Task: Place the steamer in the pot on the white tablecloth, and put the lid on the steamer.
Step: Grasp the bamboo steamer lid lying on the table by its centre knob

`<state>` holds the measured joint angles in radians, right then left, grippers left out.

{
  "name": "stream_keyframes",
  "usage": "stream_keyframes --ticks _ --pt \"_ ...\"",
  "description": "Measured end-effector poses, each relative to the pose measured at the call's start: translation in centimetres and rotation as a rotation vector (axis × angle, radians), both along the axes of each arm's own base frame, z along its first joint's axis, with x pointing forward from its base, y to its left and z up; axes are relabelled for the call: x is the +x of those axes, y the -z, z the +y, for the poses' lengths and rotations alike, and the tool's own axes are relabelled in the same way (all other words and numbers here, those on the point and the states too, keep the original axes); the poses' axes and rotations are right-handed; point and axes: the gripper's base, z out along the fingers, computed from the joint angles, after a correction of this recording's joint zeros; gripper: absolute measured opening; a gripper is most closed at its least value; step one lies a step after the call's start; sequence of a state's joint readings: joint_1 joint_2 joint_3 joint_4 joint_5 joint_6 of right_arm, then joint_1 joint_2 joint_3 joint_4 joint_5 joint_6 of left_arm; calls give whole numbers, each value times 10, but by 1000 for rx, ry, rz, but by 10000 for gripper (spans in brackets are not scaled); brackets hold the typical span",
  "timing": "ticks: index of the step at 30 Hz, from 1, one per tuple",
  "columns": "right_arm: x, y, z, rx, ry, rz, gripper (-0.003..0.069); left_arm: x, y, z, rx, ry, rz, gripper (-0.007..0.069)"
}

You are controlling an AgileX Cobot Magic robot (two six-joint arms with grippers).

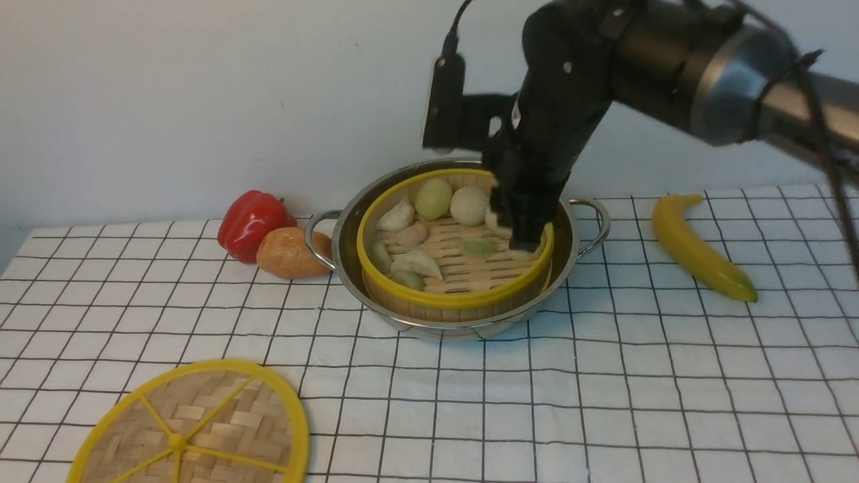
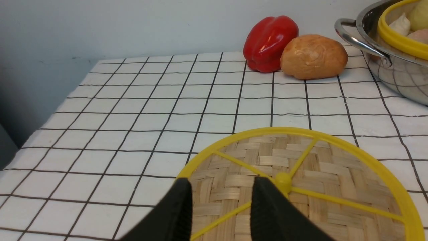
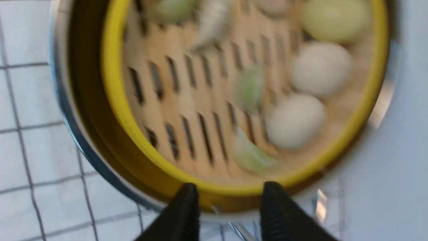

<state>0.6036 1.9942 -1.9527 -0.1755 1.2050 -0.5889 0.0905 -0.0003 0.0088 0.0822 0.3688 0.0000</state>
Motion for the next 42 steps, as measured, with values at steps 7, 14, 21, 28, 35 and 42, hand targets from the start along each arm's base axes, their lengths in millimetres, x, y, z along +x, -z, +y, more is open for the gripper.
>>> stream_keyframes --ticks 7,14,21,28,35,42 --pt "-32 -91 -42 196 354 -241 -15 0 0 0 0 0 0 243" --pt "-85 -176 -95 533 672 -485 -15 0 0 0 0 0 0 243" --pt "-133 -222 -131 842 822 -544 -8 0 0 0 0 0 0 243" --pt "-155 -234 -147 821 797 -579 -1 0 0 0 0 0 0 243" --pt "-174 -200 -150 805 678 -441 8 0 0 0 0 0 0 243" --pt "-200 -124 -189 1023 735 -415 18 0 0 0 0 0 0 243"
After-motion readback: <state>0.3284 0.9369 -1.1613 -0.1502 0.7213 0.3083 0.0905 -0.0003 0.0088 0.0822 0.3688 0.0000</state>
